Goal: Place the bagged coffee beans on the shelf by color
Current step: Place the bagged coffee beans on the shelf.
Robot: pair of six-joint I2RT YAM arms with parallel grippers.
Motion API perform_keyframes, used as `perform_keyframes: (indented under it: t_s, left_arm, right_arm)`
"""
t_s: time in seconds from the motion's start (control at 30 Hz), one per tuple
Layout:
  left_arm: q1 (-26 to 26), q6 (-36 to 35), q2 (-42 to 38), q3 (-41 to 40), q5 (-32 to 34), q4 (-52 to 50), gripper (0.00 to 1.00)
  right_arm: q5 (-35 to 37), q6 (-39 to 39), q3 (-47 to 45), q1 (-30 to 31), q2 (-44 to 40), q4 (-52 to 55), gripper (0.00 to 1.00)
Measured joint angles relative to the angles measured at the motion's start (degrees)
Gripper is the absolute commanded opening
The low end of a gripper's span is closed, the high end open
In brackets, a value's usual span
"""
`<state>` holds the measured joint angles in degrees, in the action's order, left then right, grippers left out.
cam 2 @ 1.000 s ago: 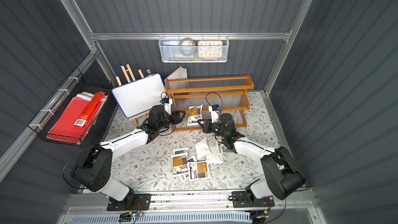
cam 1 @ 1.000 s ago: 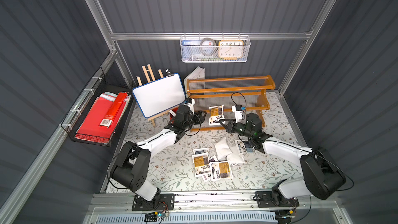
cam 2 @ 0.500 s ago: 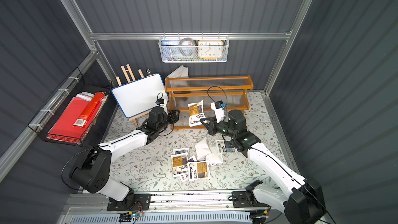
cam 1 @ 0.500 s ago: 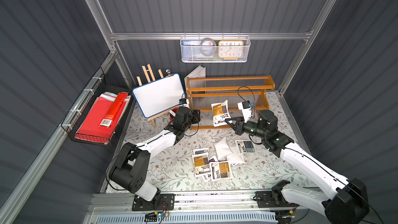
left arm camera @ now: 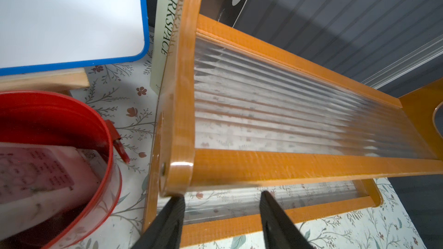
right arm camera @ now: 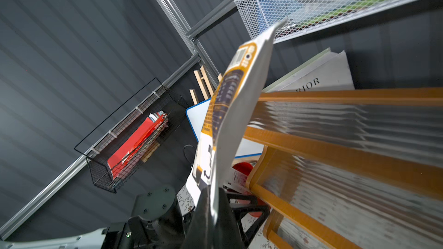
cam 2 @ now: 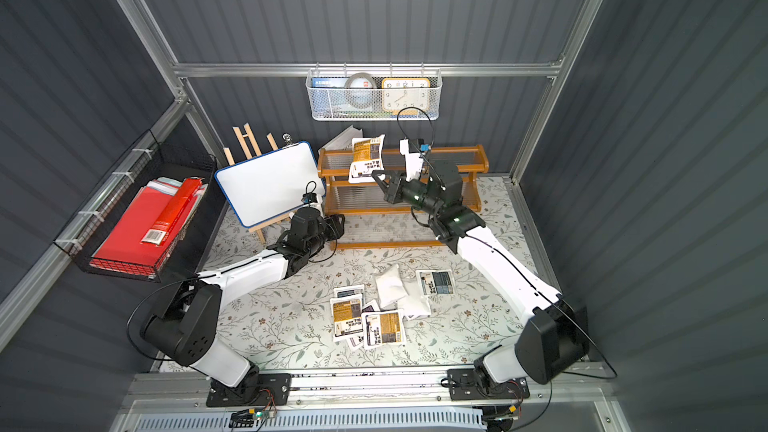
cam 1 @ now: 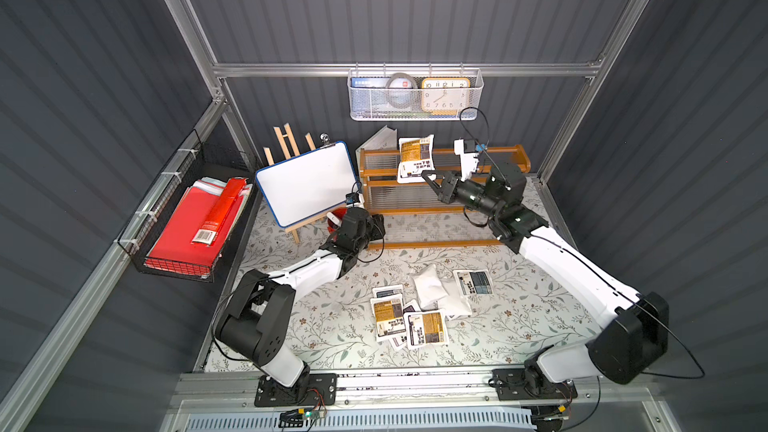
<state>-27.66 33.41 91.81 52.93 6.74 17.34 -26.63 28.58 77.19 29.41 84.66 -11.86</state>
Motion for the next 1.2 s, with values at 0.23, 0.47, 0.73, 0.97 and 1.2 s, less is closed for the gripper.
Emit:
perform_keyframes:
  t_s: [0.23, 0.47, 0.73, 0.97, 1.2]
  left_arm:
    - [-0.09, -0.26, -0.02, 0.00, 0.87, -0.63, 0.54]
    - [-0.17, -0.66, -0.04, 0.00, 2.29, -2.16, 0.54]
    - [-0.17, -0.76, -0.04, 0.11, 4.52, -3.82, 0.54]
    - [-0.17, -0.76, -0.39, 0.11, 5.40, -4.90, 0.55]
    - [-0.17, -0.74, -1.38, 0.09, 5.60, -5.11, 0.54]
  right_arm:
    - [-1.64, 3.23, 12.57, -0.46, 6.36, 3.50, 0.00]
    - [-5.03, 6.40, 21.73, -0.61, 14.97, 7.78, 0.00]
    - [-8.13, 9.99, 31.82, -0.72, 25.49, 14.03, 0.00]
    - [-9.64, 12.35, 34.18, -0.72, 28.96, 17.70, 0.00]
    - [-9.92, 12.90, 34.47, -0.72, 30.67, 18.34, 0.20]
